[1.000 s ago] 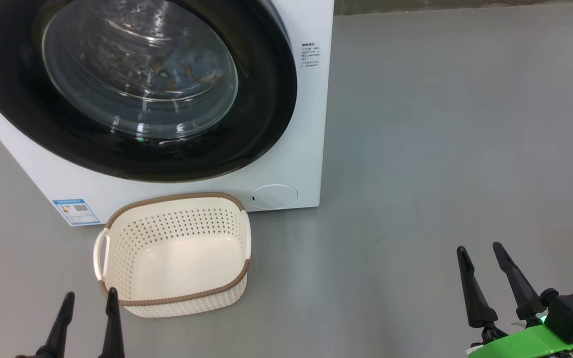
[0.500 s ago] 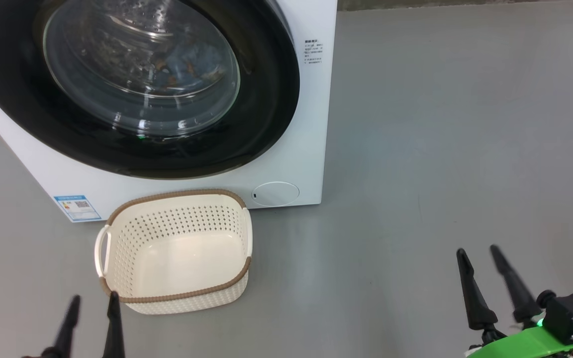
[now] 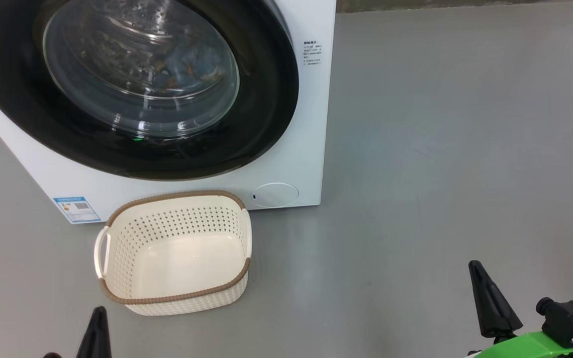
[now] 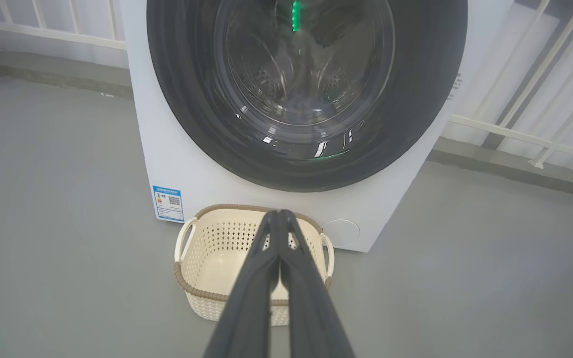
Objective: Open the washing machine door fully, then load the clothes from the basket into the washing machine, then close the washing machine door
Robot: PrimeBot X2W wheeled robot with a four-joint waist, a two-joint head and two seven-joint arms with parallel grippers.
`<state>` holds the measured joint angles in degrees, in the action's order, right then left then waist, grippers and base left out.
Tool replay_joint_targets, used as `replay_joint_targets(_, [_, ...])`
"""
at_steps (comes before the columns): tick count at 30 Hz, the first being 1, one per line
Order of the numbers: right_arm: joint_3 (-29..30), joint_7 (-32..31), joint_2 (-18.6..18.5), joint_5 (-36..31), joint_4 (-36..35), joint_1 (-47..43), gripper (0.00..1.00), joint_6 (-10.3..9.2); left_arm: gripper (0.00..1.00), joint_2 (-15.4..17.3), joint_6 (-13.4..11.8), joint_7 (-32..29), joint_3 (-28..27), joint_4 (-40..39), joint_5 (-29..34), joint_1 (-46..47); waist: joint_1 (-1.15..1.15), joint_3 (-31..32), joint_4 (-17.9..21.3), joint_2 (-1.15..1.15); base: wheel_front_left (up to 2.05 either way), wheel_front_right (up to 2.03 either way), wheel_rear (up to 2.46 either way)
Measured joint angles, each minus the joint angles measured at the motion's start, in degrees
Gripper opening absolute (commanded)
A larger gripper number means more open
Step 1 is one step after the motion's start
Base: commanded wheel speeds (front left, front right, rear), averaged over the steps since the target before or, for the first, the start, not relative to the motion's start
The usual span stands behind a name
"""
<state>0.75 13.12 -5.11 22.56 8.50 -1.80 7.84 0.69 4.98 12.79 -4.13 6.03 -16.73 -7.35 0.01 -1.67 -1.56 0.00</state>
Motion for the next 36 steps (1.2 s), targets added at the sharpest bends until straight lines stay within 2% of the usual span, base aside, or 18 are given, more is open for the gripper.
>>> replay_joint_targets(36, [1.5, -5.5, 0.2, 21.9, 2.1, 0.6, 0.0, 0.0, 0.0, 0.2, 0.7, -5.9, -0.1, 2.8, -23.5, 2.7, 0.0, 0.4, 0.5, 0.0, 0.0, 0.0, 0.0])
